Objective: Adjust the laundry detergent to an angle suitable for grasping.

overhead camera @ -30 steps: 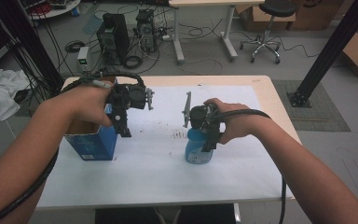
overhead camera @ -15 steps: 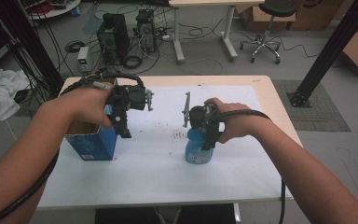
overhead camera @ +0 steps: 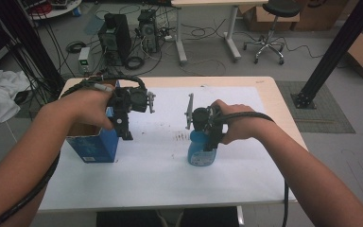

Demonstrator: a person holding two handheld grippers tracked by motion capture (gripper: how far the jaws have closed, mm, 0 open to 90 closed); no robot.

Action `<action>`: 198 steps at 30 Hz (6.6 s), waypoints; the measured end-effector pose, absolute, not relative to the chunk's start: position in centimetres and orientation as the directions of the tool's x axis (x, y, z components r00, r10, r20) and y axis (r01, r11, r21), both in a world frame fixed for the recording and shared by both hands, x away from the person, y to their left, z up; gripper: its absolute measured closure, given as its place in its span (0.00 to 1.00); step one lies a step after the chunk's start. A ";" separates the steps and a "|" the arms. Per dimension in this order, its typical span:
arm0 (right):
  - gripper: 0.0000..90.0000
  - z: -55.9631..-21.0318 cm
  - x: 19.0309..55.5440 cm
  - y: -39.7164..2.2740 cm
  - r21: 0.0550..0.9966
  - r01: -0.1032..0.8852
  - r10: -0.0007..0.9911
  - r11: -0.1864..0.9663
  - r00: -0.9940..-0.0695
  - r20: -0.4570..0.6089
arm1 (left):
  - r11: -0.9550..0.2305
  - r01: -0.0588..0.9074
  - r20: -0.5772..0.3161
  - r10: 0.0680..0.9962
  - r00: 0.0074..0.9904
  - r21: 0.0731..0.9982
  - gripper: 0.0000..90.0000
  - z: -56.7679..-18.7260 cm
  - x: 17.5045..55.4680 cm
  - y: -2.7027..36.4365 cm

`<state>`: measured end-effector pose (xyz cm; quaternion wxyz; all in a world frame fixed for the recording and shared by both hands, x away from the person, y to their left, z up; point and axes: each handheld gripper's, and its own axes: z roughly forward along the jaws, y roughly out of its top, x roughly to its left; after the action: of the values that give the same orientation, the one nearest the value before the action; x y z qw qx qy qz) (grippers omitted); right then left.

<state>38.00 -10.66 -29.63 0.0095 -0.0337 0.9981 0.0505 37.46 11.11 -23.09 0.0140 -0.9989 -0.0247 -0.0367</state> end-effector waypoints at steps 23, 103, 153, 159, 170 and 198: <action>0.40 -29.6 37.9 -10.6 0.089 -0.081 -0.078 0.993 -0.996 -0.038 | -0.998 0.056 0.080 0.053 0.995 -0.034 0.00 -23.2 37.5 11.2; 0.42 -26.5 39.5 -11.8 0.118 0.444 0.447 0.888 -0.894 -0.003 | -0.999 0.022 0.106 0.018 0.994 -0.031 0.00 -22.8 36.2 10.0; 0.42 -29.6 40.8 -11.4 0.105 0.561 0.567 0.821 -0.823 -0.042 | -0.999 0.033 0.097 0.030 0.995 -0.025 0.00 -23.4 35.8 10.6; 0.42 -29.6 40.8 -11.4 0.099 0.557 0.563 0.824 -0.826 -0.042 | -0.999 0.030 0.095 0.027 0.995 -0.026 0.00 -23.4 35.9 10.6; 0.41 -29.4 40.9 -11.4 0.102 0.548 0.553 0.831 -0.833 -0.033 | -0.999 0.024 0.088 0.021 0.996 -0.035 0.00 -23.6 35.9 10.3; 0.24 -28.9 40.9 -11.3 0.107 0.534 0.541 0.839 -0.840 -0.050 | -0.999 0.025 0.084 0.022 0.996 -0.040 0.00 -23.7 36.0 10.3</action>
<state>40.88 -11.28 -28.94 0.0388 0.2804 0.9581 0.0443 36.01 10.27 -23.66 0.0205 -0.9988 -0.0118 -0.0420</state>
